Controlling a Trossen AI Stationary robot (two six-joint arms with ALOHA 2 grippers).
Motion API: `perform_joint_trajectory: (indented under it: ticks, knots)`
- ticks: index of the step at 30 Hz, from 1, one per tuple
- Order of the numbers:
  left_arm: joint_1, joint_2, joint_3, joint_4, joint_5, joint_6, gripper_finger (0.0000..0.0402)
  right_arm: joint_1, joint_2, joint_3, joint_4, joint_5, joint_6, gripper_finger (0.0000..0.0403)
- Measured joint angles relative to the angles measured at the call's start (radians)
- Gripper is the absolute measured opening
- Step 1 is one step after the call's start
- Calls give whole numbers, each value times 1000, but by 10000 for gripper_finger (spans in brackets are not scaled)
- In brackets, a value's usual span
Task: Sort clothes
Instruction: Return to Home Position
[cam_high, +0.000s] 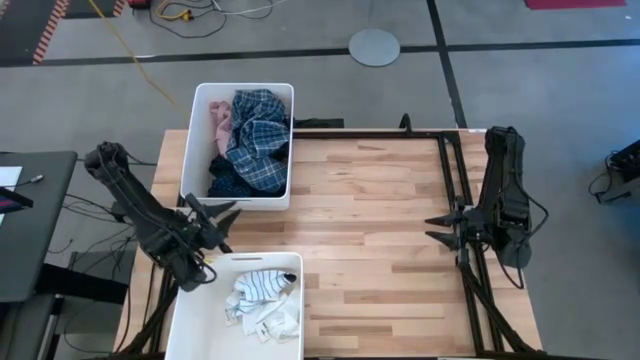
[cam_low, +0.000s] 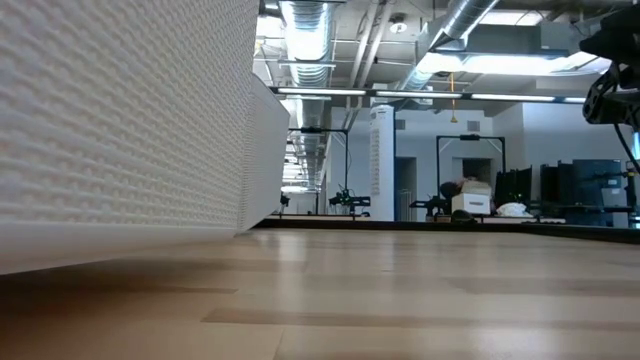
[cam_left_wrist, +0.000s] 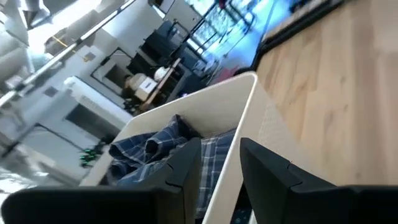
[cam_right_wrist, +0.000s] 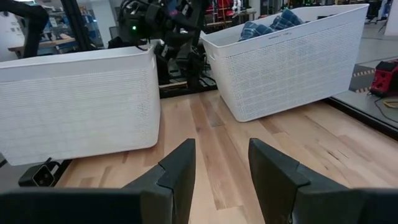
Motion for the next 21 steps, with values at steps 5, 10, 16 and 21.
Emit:
perform_joint_trajectory:
  ticks: [5, 10, 16, 21]
  knots:
    - [-107, -108, 0, -3, -2, -29, 105, 0, 0, 0, 0, 0, -1, 164]
    - [-154, -236, 0, 0, -3, -23, 105, 0, 0, 0, -1, 0, -4, 164]
    - [-127, -317, 0, -6, -5, -16, 105, 0, 1, 0, 1, 0, 1, 164]
    - [-276, -341, 0, 3, -5, -20, 105, 0, 14, 0, 4, 0, 3, 164]
